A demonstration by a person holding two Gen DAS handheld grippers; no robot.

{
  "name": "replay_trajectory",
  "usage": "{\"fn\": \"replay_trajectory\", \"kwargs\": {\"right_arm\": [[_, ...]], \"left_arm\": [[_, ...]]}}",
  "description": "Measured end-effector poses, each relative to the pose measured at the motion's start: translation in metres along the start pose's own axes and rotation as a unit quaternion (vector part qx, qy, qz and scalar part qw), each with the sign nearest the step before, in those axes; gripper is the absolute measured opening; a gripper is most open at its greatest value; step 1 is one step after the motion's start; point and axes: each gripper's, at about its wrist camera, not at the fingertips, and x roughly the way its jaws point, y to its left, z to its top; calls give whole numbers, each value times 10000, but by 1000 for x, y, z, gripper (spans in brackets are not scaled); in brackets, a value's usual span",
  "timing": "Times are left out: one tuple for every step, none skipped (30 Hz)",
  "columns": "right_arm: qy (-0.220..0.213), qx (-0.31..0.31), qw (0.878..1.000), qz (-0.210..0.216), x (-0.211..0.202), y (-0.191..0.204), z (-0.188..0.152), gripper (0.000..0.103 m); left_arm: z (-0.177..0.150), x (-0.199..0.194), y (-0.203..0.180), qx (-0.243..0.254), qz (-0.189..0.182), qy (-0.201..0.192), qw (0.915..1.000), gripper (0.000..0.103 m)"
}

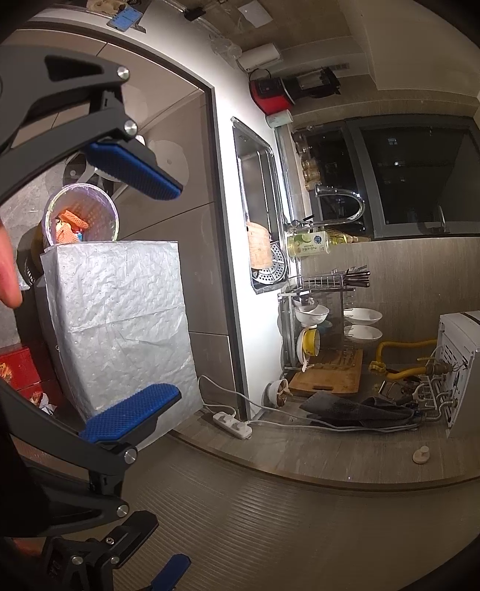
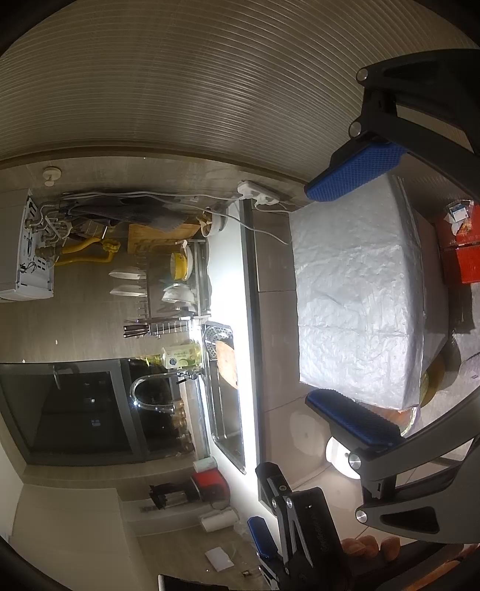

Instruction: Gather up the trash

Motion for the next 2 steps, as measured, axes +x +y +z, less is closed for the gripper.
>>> {"fn": "replay_trajectory", "kwargs": {"right_arm": [[-2, 8, 10000, -2, 0, 0, 0, 101], [-1, 15, 10000, -5, 0, 0, -1, 101]], "left_arm": [[0, 1, 0, 0, 7, 10, 10000, 95], [0, 2, 1, -6, 1, 34, 10000, 95]]}}
